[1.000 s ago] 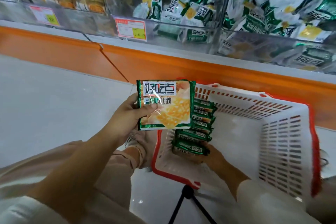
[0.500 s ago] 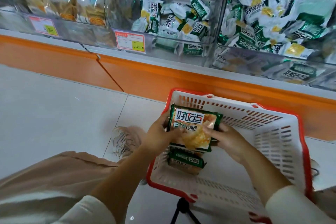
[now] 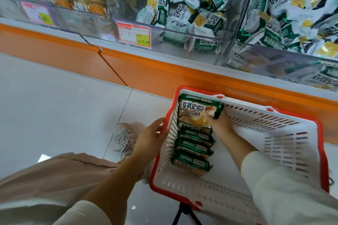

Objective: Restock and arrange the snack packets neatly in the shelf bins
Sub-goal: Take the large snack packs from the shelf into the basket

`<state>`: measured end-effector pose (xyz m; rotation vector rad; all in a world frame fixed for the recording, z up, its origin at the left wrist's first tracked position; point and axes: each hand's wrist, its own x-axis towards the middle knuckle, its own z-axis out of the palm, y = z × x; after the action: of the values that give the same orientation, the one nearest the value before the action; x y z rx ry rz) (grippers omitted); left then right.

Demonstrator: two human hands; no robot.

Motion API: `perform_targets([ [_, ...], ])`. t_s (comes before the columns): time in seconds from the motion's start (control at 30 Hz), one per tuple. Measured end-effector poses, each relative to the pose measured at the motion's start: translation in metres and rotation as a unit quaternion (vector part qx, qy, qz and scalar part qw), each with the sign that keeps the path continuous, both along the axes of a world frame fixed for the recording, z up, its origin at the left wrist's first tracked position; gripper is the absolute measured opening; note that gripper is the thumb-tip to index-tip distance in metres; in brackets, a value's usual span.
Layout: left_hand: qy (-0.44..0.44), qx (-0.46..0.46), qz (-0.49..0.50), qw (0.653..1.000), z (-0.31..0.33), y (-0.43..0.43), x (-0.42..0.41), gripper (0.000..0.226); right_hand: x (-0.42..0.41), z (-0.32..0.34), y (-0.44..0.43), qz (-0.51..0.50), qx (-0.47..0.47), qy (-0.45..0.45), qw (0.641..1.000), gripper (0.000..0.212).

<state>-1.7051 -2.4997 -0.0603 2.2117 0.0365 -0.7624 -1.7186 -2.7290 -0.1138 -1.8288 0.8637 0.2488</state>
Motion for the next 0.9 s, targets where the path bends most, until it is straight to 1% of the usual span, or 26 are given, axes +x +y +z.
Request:
perform_targets([
  [0.07, -0.003, 0.006, -0.003, 1.000, 0.002, -0.002, 0.000, 0.037, 0.000, 0.000, 0.001, 0.009, -0.020, 0.016, 1.000, 0.038],
  [0.13, -0.004, 0.014, -0.009, 1.000, 0.004, -0.002, 0.000, 0.037, -0.004, 0.001, -0.001, 0.024, -0.020, 0.015, 0.999, 0.020],
  [0.17, -0.005, 0.016, -0.013, 1.000, 0.005, -0.002, 0.000, 0.036, -0.007, 0.003, -0.003, 0.028, -0.027, 0.013, 0.999, 0.016],
  [0.2, -0.005, 0.017, -0.017, 1.000, 0.006, -0.001, 0.001, 0.036, -0.011, 0.006, -0.005, 0.021, -0.032, 0.012, 0.999, 0.017],
  [0.27, -0.013, 0.020, -0.022, 0.999, 0.014, -0.002, 0.005, 0.037, -0.017, 0.014, -0.010, -0.013, -0.040, 0.006, 0.999, 0.032],
  [0.33, -0.036, 0.013, -0.023, 0.999, 0.028, -0.005, 0.013, 0.042, -0.021, 0.041, -0.012, -0.021, -0.080, -0.007, 0.997, 0.042],
  [0.4, -0.084, -0.003, -0.037, 0.996, 0.050, -0.009, 0.024, 0.041, -0.024, 0.073, -0.014, 0.011, -0.108, -0.030, 0.994, 0.039],
  [0.47, -0.143, -0.023, -0.068, 0.987, 0.079, -0.015, 0.037, 0.041, -0.025, 0.107, -0.014, 0.063, -0.104, -0.064, 0.991, 0.035],
  [0.57, -0.235, -0.041, -0.117, 0.964, 0.128, -0.019, 0.062, 0.041, -0.018, 0.162, -0.011, 0.110, -0.083, -0.127, 0.982, 0.025],
  [0.7, -0.341, -0.038, -0.131, 0.930, 0.185, -0.020, 0.100, 0.039, 0.004, 0.240, -0.004, 0.143, -0.092, -0.229, 0.959, 0.015],
  [0.8, -0.378, -0.034, -0.129, 0.916, 0.210, -0.027, 0.134, 0.040, 0.041, 0.280, -0.004, 0.184, -0.138, -0.279, 0.932, 0.017],
  [0.9, -0.384, 0.006, -0.140, 0.912, 0.217, -0.037, 0.175, 0.043, 0.100, 0.305, -0.012, 0.249, -0.211, -0.270, 0.906, 0.019],
])
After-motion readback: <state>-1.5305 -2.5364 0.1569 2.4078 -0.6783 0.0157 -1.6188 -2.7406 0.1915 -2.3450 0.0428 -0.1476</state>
